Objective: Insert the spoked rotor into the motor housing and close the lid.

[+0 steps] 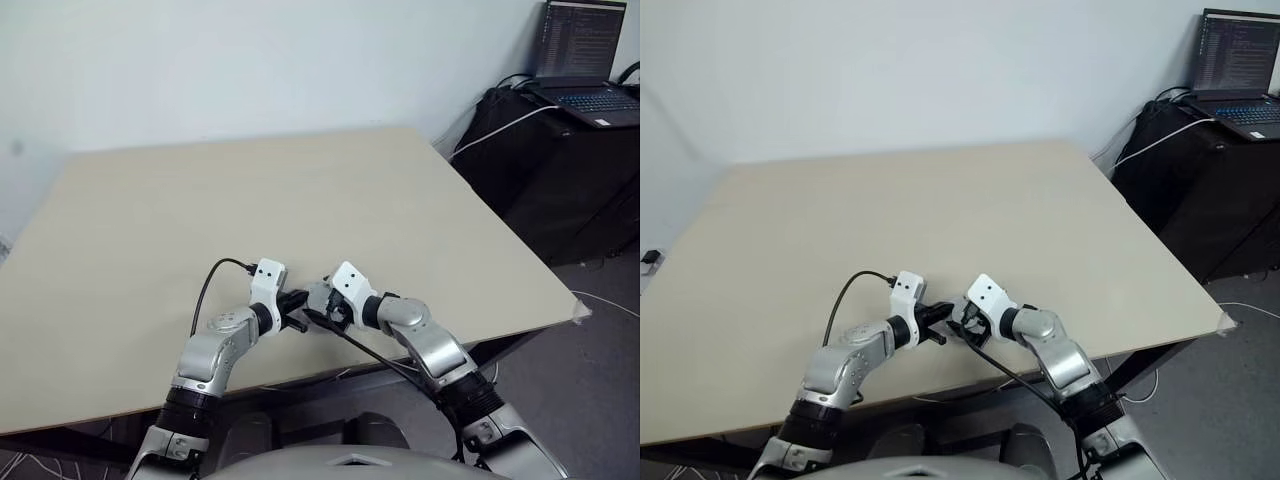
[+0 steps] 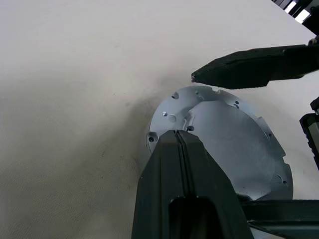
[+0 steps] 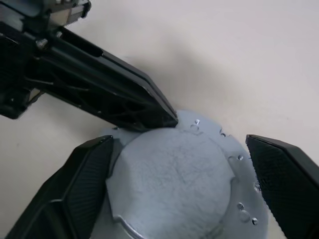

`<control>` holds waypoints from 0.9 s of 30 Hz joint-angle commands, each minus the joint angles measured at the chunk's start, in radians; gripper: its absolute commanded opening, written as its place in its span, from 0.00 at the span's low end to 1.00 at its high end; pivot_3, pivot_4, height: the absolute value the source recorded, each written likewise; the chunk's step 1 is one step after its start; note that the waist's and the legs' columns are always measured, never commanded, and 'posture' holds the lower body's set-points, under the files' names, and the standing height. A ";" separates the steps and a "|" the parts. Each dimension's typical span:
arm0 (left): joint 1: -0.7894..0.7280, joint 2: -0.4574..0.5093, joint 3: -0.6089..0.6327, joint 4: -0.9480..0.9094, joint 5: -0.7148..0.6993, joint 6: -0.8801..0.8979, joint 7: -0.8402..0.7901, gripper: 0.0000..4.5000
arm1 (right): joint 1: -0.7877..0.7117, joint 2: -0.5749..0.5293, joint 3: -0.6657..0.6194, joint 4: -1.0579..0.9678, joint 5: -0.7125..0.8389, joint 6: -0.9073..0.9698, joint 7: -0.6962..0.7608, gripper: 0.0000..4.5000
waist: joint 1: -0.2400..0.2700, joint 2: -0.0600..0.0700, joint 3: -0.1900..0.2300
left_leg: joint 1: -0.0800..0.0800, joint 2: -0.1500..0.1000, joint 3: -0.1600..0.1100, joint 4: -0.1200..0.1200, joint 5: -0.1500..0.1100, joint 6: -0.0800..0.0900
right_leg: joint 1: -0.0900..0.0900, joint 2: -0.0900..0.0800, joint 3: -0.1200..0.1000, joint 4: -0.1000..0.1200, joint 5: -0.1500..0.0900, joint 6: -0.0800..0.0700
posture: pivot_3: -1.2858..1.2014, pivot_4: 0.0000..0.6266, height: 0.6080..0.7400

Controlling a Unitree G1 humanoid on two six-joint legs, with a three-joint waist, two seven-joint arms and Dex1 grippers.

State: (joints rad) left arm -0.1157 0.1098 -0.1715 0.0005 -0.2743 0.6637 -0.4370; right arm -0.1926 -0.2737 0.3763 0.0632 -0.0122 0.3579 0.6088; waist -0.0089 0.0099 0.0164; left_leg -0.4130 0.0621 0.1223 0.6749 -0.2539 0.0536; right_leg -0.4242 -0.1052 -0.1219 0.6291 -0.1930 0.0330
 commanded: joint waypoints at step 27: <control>-0.009 -0.020 -0.045 0.020 0.018 -0.005 -0.030 0.00 | 0.311 0.206 -0.356 -0.487 0.347 0.521 -0.256 1.00 | 0.022 -0.002 0.003 | -0.003 -0.001 -0.003 -0.001 -0.001 0.001 | -0.001 -0.001 -0.002 -0.002 0.000 0.000 | 0.52 0.00 1.00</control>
State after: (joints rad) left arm -0.1284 0.0897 -0.1848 0.0250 -0.2561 0.6425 -0.4510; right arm 0.1426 -0.0843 0.0606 -0.3750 0.2838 0.8423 0.3752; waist 0.0133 0.0082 0.0197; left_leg -0.4159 0.0612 0.1193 0.6743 -0.2548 0.0543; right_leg -0.4256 -0.1066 -0.1235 0.6269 -0.1931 0.0330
